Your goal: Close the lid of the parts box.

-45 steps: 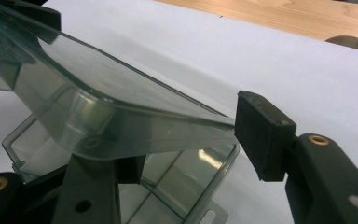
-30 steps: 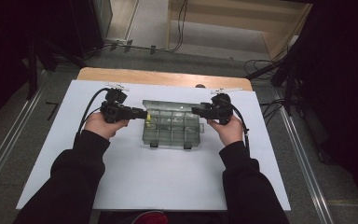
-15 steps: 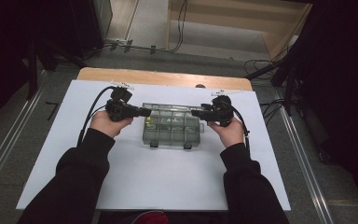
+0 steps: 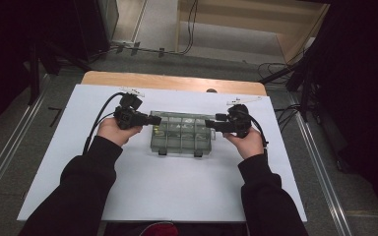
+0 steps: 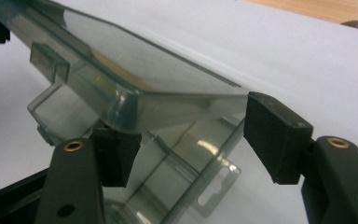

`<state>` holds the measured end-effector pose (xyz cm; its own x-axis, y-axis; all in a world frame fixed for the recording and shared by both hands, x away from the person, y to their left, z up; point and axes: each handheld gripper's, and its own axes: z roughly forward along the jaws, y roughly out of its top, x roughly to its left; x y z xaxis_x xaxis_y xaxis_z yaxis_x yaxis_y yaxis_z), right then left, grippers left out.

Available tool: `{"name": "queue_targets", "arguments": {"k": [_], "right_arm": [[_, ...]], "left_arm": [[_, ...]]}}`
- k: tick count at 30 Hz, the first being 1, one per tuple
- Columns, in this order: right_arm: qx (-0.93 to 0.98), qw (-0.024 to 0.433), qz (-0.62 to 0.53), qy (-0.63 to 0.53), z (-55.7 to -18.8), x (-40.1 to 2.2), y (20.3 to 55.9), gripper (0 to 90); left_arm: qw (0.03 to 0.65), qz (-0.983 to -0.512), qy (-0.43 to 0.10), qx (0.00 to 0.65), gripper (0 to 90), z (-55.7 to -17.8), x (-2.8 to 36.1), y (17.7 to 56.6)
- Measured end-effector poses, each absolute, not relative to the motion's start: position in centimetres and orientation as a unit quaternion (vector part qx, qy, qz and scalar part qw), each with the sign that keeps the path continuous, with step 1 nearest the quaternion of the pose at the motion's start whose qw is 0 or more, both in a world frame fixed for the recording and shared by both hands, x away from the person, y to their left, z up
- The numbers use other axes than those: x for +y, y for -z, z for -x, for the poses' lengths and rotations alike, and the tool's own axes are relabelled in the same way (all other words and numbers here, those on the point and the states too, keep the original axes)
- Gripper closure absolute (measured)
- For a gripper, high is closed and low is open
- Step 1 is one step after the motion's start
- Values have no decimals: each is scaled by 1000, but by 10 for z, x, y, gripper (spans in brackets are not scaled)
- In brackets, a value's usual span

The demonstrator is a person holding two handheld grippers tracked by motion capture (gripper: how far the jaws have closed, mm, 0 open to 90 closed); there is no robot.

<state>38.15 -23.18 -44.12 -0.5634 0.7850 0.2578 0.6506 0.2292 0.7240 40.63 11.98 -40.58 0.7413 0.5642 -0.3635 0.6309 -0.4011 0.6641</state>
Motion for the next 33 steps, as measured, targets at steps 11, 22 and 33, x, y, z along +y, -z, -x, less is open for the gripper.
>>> {"name": "queue_targets", "arguments": {"k": [11, 22, 33], "right_arm": [[780, 59, -477, -402, -374, -256, 436, 792], [759, 61, -488, -426, -381, -252, 411, 873], [772, 37, -470, -425, -387, -240, 413, 873]], "left_arm": [[420, -833, 48, 357, 862, -405, 121, 406], [420, -831, 61, 360, 860, -397, 132, 404], [440, -819, 49, 366, 862, -385, 148, 384]]}}
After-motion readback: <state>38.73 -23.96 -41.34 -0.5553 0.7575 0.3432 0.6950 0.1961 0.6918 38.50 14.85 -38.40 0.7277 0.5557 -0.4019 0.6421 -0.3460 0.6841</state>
